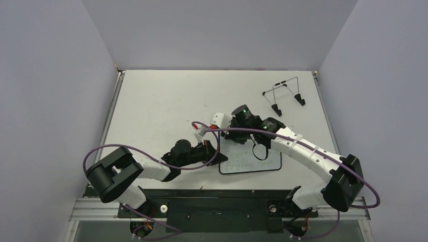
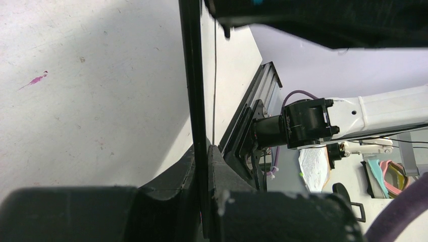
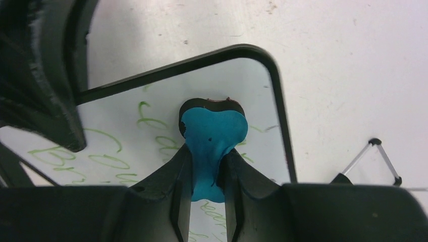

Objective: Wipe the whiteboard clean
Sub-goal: Erase the whiteboard at the center of the board.

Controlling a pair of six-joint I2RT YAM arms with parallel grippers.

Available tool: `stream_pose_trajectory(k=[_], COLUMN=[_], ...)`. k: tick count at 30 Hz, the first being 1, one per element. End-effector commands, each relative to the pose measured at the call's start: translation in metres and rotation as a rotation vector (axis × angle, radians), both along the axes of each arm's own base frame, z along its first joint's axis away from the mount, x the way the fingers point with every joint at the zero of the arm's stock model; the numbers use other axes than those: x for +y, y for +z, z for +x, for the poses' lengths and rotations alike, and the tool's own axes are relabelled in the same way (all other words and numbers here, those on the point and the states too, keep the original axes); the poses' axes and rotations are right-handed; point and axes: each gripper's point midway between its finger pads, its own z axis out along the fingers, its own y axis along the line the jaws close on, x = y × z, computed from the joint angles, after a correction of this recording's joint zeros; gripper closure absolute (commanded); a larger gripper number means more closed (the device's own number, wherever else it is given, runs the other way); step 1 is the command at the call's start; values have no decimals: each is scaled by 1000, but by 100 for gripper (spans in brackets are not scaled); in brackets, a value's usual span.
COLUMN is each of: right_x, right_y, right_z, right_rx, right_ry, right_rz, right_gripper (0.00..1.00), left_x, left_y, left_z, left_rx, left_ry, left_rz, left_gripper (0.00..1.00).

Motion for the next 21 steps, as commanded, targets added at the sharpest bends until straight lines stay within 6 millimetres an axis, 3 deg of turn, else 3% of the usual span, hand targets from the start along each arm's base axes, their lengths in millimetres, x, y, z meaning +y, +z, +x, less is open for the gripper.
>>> stream_pose_trajectory(k=[1, 3, 7, 11, 14, 17, 21], right_x=[-3, -2, 8, 10, 3, -17, -20], right_y=[32, 28, 6, 1, 14, 23, 29], right_z=[42, 37, 2, -19, 11, 41, 44], right_rx=[-108, -82, 0, 60, -7, -48, -33], right_ry=[-176, -151, 35, 151, 7, -180, -204], right_rz=[79, 85, 21, -1, 28, 66, 129], right_gripper=[100, 100, 100, 100, 100, 100, 100], left_x=[-9, -9, -9, -9, -8, -8, -8], left_y=[44, 44, 45, 45, 44, 44, 44], left_z=[-3, -3, -3, -3, -3, -3, -3], left_rx=[-129, -129, -131, -133, -133, -133, -134], left_ry=[-42, -42, -43, -43, -41, -42, -40], left_rz=[-116, -117, -119, -119, -116, -114, -114], left_gripper=[100, 100, 100, 100, 100, 100, 100])
